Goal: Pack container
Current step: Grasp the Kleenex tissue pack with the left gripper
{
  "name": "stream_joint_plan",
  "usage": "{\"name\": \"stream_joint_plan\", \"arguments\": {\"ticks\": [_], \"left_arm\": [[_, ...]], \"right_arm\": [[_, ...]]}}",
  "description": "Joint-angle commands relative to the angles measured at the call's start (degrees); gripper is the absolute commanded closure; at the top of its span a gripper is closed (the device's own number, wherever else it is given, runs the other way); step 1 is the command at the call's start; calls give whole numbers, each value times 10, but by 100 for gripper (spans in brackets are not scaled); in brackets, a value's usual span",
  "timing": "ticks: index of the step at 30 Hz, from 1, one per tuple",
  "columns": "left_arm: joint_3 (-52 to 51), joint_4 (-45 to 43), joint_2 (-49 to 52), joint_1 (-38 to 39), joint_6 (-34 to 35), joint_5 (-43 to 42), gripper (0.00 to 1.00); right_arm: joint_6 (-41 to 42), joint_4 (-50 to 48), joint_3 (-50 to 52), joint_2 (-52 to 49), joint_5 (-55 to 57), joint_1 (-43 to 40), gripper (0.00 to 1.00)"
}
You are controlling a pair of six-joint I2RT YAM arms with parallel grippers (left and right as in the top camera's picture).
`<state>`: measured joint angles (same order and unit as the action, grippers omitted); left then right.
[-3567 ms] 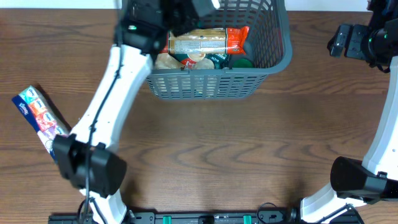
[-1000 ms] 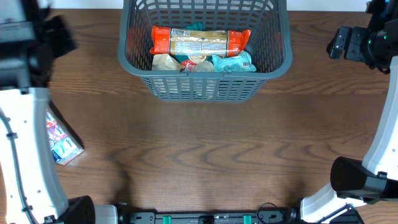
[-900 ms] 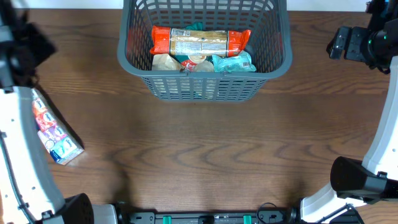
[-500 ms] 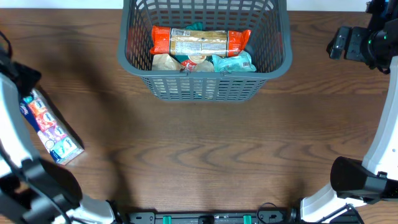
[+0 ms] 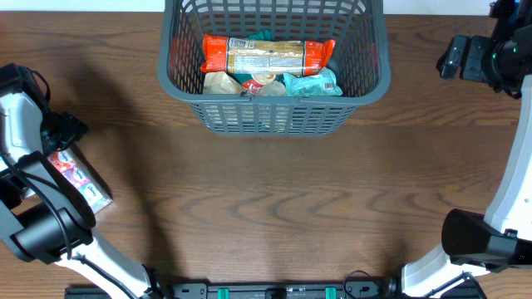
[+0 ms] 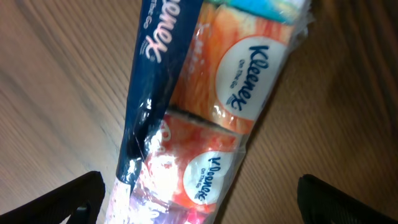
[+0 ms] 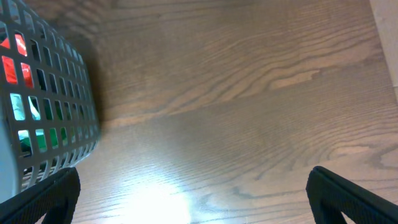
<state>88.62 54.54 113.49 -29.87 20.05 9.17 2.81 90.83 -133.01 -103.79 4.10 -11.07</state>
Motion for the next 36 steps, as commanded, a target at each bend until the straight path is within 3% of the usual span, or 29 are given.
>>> {"name": "stream_joint_plan", "arguments": {"ticks": [1,14,27,32,36], "left_arm": [[3,-3,1,-2,-24,-2,1],[-16,-35,1,-9,-22,-2,1],[-102,-114,6,-36,-28,-2,1],[-151,-180,9,-36,-113,-69,1],[-176,-207,9,-36,-140,-76,0]], "right_arm": [[-3,1,0,-4,0,-5,1],[-3,1,0,-4,0,-5,1],[-3,3,0,-4,0,-5,1],[-3,3,0,-4,0,-5,1],[-3,3,0,-4,0,-5,1]]}}
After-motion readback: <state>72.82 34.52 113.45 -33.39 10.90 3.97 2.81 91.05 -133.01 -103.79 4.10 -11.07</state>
